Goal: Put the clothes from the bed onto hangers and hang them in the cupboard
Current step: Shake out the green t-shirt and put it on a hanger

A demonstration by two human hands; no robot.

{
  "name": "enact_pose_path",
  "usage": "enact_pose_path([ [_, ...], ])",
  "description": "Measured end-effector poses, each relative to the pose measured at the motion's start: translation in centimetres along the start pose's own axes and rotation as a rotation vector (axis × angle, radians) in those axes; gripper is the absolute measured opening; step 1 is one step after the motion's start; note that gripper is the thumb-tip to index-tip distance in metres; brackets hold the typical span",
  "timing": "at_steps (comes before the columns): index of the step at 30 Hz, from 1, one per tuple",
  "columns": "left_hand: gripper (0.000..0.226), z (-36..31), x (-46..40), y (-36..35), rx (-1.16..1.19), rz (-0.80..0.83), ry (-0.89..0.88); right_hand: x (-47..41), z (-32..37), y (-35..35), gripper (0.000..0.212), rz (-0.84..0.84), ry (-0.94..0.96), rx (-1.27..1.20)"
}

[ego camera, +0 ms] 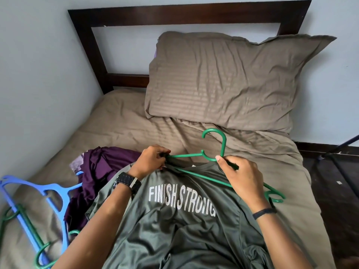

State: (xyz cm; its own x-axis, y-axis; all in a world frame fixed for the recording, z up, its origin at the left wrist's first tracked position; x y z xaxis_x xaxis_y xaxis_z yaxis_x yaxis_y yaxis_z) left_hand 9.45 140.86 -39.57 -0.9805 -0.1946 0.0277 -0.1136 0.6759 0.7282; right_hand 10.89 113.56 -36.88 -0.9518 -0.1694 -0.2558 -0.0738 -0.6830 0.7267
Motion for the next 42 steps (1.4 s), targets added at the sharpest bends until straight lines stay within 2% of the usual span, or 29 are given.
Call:
enact_pose_path([
  [6,0.032,-1.3,1.1,2.4,0.169,-0.039,0.007,-2.4,1.1,0.2,0.042,0.052,0.023,-0.021],
  [9,0.033,-1.2,1.6,4.4,0.149,-0.062,0.033,-3.2,0.3,0.9,0.040,0.030,0.044,-0.104],
  [12,0.034,-1.6,2.2,5.0,0.210,0.050,0.048,-3.3,0.2,0.8,0.047,0.041,0.054,-0.166],
  [16,0.036,-3.1,2.6,3.9,0.297,0.146,0.009,-2.8,1.1,-0.9,0.036,0.080,0.015,-0.171],
  [19,0.025,-3.9,2.5,3.8,0.189,0.144,-0.019,-2.7,2.6,-2.7,0.042,0.127,0.017,-0.132],
  [21,0.009,-4.3,2.3,4.3,-0.091,0.096,-0.069,-2.9,3.7,-3.6,0.048,0.161,0.053,-0.121],
  [23,0.014,-4.2,2.1,4.6,-0.347,0.055,-0.125,-3.2,4.9,-4.1,0.048,0.187,0.085,-0.119],
  [24,0.018,-4.0,2.1,4.8,-0.403,0.044,-0.151,-3.3,5.3,-4.2,0.047,0.191,0.099,-0.131],
  [25,0.019,-3.8,1.9,5.0,-0.414,0.035,-0.180,-3.4,5.6,-4.5,0.045,0.198,0.109,-0.156],
  [27,0.014,-3.6,2.0,5.4,-0.281,0.062,-0.228,-3.5,5.8,-4.9,0.041,0.214,0.124,-0.251],
  [30,0.020,-3.2,2.4,5.2,-0.147,0.141,-0.218,-3.4,5.5,-5.7,0.029,0.232,0.160,-0.389],
  [32,0.022,-2.8,2.5,4.7,-0.135,0.158,-0.212,-3.0,5.2,-6.1,0.016,0.167,0.183,-0.394],
  [35,0.014,-2.3,2.3,4.7,-0.108,0.103,-0.217,-1.2,5.3,-5.6,0.015,-0.129,0.298,-0.297],
  [36,0.010,-2.1,2.1,4.9,-0.092,0.079,-0.219,-0.4,5.7,-5.6,0.014,-0.149,0.353,-0.298],
  [37,0.007,-2.1,2.0,5.1,-0.069,0.062,-0.218,0.4,6.1,-5.9,0.015,-0.102,0.407,-0.304],
  [39,0.009,-2.3,1.9,5.4,-0.012,0.064,-0.228,1.8,6.9,-7.4,0.021,0.111,0.482,-0.318],
  [42,0.007,-3.0,1.9,5.3,0.100,0.132,-0.237,3.2,7.1,-9.7,0.033,0.416,0.446,-0.350],
])
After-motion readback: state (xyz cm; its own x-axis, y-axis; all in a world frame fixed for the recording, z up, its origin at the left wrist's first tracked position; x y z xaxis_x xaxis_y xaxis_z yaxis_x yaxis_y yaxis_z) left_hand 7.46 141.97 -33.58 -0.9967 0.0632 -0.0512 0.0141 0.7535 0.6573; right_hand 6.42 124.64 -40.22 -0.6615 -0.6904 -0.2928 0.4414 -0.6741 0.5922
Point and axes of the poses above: each hand's wrist, its own x-axis away from the middle knuckle, its own y-axis out of the back of the hand, z = x × y, the point moved 3 cm from there along -x, towards the middle knuckle, and after that the axes turned 2 degrees about z, right-handed, at the moved point
